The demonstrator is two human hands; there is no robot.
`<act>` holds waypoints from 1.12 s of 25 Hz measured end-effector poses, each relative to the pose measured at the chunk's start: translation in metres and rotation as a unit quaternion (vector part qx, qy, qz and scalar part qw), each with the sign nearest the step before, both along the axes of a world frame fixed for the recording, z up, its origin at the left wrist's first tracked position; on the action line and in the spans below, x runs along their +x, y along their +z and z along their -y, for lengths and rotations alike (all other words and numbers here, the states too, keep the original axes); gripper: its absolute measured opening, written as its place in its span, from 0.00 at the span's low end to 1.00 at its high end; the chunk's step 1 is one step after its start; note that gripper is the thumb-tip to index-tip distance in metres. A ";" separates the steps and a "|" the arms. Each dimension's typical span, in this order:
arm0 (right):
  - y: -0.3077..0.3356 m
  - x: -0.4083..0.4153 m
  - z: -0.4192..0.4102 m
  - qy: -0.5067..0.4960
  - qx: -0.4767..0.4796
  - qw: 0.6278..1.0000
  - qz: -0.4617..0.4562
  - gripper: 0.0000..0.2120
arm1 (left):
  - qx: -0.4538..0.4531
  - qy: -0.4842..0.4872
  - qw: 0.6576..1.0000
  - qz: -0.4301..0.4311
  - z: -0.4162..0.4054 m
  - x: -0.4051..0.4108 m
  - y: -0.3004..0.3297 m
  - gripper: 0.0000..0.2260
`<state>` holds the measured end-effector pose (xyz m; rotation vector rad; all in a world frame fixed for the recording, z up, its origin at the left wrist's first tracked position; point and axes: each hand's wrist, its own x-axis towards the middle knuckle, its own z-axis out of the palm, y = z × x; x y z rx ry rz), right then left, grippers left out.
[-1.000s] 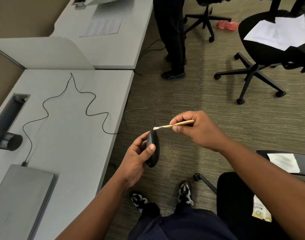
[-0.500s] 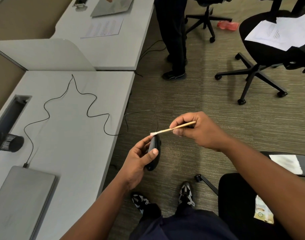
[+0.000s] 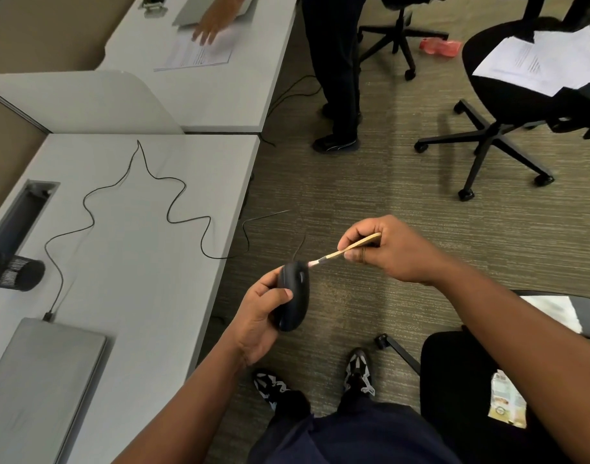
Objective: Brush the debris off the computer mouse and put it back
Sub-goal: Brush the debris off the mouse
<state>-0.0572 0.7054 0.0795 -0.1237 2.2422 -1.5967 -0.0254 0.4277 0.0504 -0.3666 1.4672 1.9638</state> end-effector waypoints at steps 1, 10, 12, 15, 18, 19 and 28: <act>0.001 0.001 0.001 -0.014 -0.033 0.999 0.001 0.10 | 0.004 0.004 1.000 0.003 0.000 -0.001 0.000 0.36; -0.008 0.007 0.009 -0.009 0.012 1.000 -0.008 0.09 | 0.076 0.074 0.992 0.067 -0.001 -0.003 0.004 0.22; -0.007 0.010 0.010 -0.037 -0.034 0.998 -0.024 0.07 | 0.090 0.090 0.989 0.073 -0.003 -0.005 0.006 0.24; -0.003 0.012 0.019 -0.069 -0.100 0.992 -0.046 0.05 | 0.117 0.103 0.984 0.083 -0.005 -0.006 0.009 0.22; -0.004 0.019 0.027 -0.033 -0.073 0.995 -0.061 0.04 | 0.104 0.130 0.980 0.108 -0.007 -0.007 0.010 0.22; -0.004 0.020 0.027 -0.028 -0.074 0.995 -0.061 0.04 | 0.090 0.140 0.979 0.114 -0.007 -0.008 0.011 0.21; -0.002 0.030 0.039 -0.029 -0.088 0.989 -0.111 0.03 | 0.076 0.239 0.953 0.171 -0.013 -0.014 0.021 0.14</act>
